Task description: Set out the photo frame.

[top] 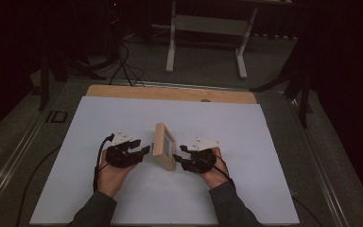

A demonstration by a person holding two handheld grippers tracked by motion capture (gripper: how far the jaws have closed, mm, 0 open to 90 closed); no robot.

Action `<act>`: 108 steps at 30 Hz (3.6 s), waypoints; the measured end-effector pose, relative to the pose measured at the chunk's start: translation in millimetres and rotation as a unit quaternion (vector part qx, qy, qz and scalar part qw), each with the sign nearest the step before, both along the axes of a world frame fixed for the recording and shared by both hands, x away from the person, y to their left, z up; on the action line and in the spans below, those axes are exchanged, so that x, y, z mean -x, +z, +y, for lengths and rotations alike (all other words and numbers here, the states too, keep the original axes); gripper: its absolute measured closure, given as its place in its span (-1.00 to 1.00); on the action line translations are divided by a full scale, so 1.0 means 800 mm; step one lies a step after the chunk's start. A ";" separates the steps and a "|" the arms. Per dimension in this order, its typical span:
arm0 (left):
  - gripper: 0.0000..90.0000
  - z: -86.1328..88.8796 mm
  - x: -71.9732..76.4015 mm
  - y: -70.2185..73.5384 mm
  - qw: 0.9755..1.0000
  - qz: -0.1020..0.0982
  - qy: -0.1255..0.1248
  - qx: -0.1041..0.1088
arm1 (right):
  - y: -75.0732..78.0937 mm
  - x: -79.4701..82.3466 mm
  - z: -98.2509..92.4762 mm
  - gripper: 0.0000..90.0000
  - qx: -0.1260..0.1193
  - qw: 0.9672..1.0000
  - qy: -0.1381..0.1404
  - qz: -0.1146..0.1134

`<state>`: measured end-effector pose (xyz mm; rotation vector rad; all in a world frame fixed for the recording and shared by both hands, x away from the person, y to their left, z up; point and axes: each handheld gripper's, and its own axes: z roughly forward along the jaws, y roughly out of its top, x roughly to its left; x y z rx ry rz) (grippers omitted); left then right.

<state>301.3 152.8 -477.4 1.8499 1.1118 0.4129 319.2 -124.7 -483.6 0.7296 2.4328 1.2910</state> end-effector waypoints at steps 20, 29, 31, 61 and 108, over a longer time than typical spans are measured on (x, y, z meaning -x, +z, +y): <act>0.01 -0.005 0.014 0.027 0.999 -0.020 -0.009 0.036 | 0.002 -0.003 -0.006 0.18 -0.004 1.000 -0.007 0.005; -0.13 -0.017 0.018 0.030 0.999 -0.029 -0.014 0.033 | 0.002 -0.004 -0.008 0.18 -0.005 1.000 -0.009 0.007; -0.16 -0.019 0.019 0.030 0.999 -0.029 -0.016 0.032 | 0.002 -0.005 -0.008 0.17 -0.004 1.000 -0.009 0.008; -0.39 -0.054 0.015 0.009 1.000 -0.010 -0.021 0.003 | 0.003 -0.005 -0.011 0.16 -0.007 1.000 -0.011 0.009; 0.03 -0.061 0.004 0.001 0.999 0.026 -0.037 0.023 | 0.010 -0.007 -0.018 0.13 -0.018 1.000 -0.017 0.004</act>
